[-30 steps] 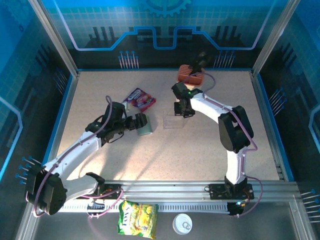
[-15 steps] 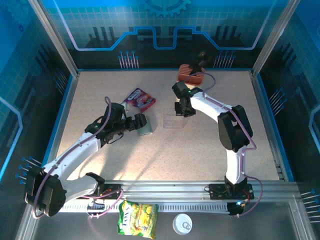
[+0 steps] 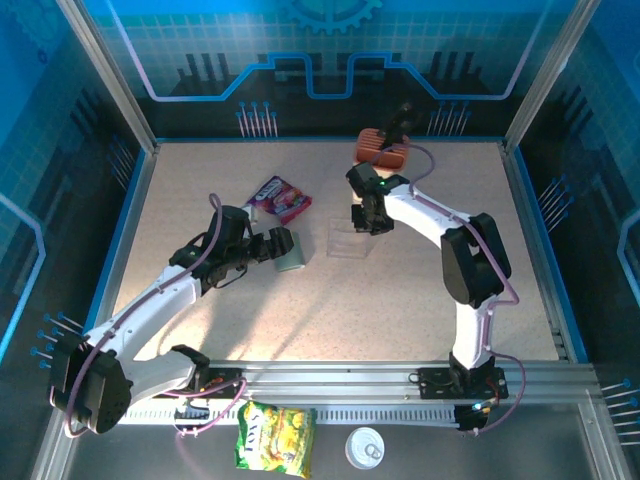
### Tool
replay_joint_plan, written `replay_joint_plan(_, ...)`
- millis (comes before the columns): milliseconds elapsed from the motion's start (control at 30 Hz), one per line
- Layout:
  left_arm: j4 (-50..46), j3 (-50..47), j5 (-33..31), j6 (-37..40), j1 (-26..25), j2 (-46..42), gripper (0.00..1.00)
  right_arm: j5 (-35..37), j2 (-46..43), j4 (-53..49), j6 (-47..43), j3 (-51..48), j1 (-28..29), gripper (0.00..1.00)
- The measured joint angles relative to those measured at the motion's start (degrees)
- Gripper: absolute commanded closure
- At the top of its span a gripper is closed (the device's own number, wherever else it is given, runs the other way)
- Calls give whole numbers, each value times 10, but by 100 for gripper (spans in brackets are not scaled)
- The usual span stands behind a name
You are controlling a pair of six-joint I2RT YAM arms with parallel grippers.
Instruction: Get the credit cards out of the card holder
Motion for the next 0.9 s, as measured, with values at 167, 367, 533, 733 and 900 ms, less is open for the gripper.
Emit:
replay_joint_plan(167,-3,0,0,0,-1,10,2,-2,-34,-6,0,-2,1,68)
replay_joint_plan(367,-43,51,-4,8,-17,85,3,-15,-122,-11,1,-26,15,65)
replay_joint_plan(533,-61,167,26,46,-27,192,4,-26,-186,-11,3,-63,33,65)
replay_joint_plan(733,-87,308,74,84,-30,334,11,-27,-241,-15,7,-113,34,66)
replay_joint_plan(900,-125,416,118,101,-30,462,28,-24,-280,-23,7,-132,34,67)
